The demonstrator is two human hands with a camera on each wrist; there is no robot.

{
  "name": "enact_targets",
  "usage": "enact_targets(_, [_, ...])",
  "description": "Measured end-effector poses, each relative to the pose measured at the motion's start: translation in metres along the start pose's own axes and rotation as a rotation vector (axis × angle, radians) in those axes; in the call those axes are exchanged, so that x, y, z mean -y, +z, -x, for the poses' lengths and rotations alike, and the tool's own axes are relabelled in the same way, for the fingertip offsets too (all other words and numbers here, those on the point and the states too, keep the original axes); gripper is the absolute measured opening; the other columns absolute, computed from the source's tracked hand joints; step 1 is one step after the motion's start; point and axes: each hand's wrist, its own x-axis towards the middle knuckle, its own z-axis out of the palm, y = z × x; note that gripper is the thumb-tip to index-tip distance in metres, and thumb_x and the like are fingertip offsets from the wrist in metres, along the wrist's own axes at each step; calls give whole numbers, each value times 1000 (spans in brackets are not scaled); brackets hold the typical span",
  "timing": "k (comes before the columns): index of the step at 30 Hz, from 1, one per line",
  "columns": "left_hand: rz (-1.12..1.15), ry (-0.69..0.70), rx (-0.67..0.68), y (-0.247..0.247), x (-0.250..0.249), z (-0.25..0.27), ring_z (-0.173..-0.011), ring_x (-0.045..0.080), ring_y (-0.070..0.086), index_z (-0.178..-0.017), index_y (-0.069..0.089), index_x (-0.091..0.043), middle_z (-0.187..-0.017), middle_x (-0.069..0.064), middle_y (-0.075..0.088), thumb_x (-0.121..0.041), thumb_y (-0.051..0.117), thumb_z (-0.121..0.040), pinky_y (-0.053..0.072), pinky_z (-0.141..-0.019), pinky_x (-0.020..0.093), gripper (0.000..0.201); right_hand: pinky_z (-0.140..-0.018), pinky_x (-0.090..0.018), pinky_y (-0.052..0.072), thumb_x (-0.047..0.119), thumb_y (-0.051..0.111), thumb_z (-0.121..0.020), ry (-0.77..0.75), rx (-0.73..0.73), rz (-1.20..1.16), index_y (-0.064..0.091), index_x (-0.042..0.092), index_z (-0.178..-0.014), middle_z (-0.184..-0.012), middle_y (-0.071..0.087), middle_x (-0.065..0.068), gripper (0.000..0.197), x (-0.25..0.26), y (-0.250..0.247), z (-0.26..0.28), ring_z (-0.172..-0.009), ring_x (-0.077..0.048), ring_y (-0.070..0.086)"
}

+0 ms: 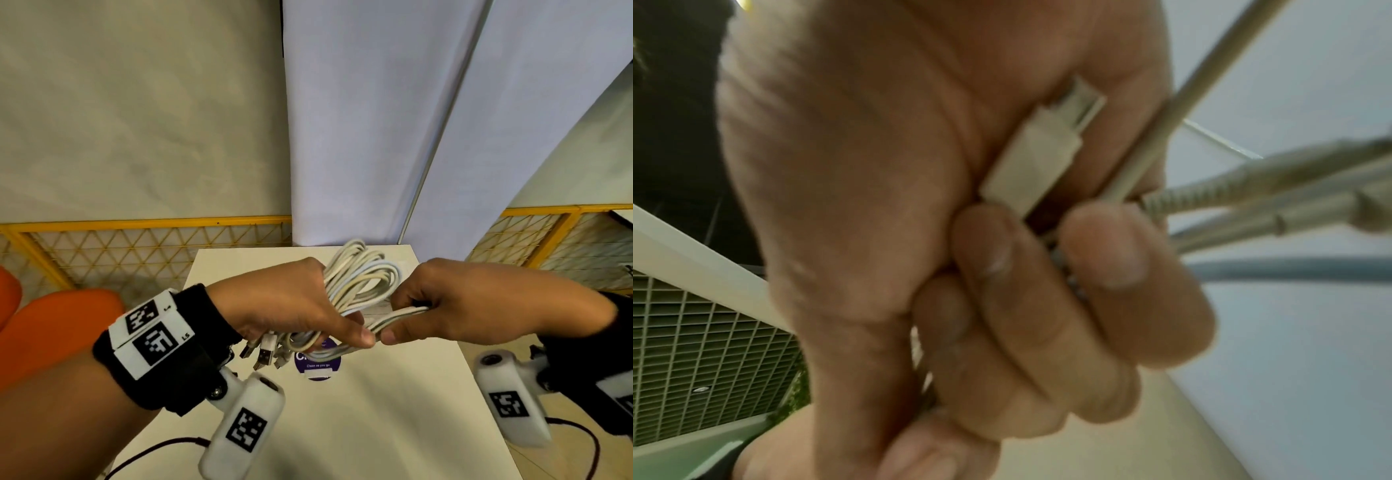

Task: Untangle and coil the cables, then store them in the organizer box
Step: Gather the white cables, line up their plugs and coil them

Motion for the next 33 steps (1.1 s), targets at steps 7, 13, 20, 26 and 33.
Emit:
enact_targets(7, [-132, -58, 20, 10, 12, -3, -62, 15, 59, -86, 69, -4, -80, 16, 72, -38, 91, -68, 47, -65, 31, 45, -60, -29, 41, 70, 55, -83, 60, 21, 29, 64, 18, -76, -70, 57, -6, 53, -3, -12, -4, -58, -8, 45])
enact_targets(13, [-134, -87, 28, 17, 20, -8, -56, 13, 58, -87, 73, -7, -74, 8, 71, -32, 91, -67, 47, -61, 28, 37, -57, -23, 36, 63, 56, -87, 46, 73, 39, 62, 18, -72, -57, 42, 5, 49, 1, -13, -8, -53, -8, 38])
enact_targets(20, [-72, -142, 49, 31, 30, -14, -49, 13, 55, -90, 73, -5, -70, 4, 68, -22, 87, -68, 45, -58, 27, 31, -55, -23, 36, 67, 59, -84, 88, 84, 148, 66, 20, -73, -55, 44, 6, 49, 10, -18, -9, -49, -8, 40])
enact_targets(26, [54, -200, -5, 38, 32, -14, -45, 14, 52, -74, 72, -8, -57, 0, 62, -19, 88, -66, 43, -58, 27, 21, -63, -26, 47, 73, 54, -83, 136, -57, 403, 67, 24, -84, -72, 62, 6, 51, 20, -14, -2, -69, -9, 59])
enact_targets(33, [148, -192, 100, 45, 32, -11, -46, 15, 49, -65, 63, -14, -54, 1, 58, -20, 89, -67, 40, -62, 31, 27, -59, -24, 42, 78, 50, -81, 107, -112, 487, 62, 25, -81, -69, 57, 7, 54, 28, -16, 5, -68, -7, 54])
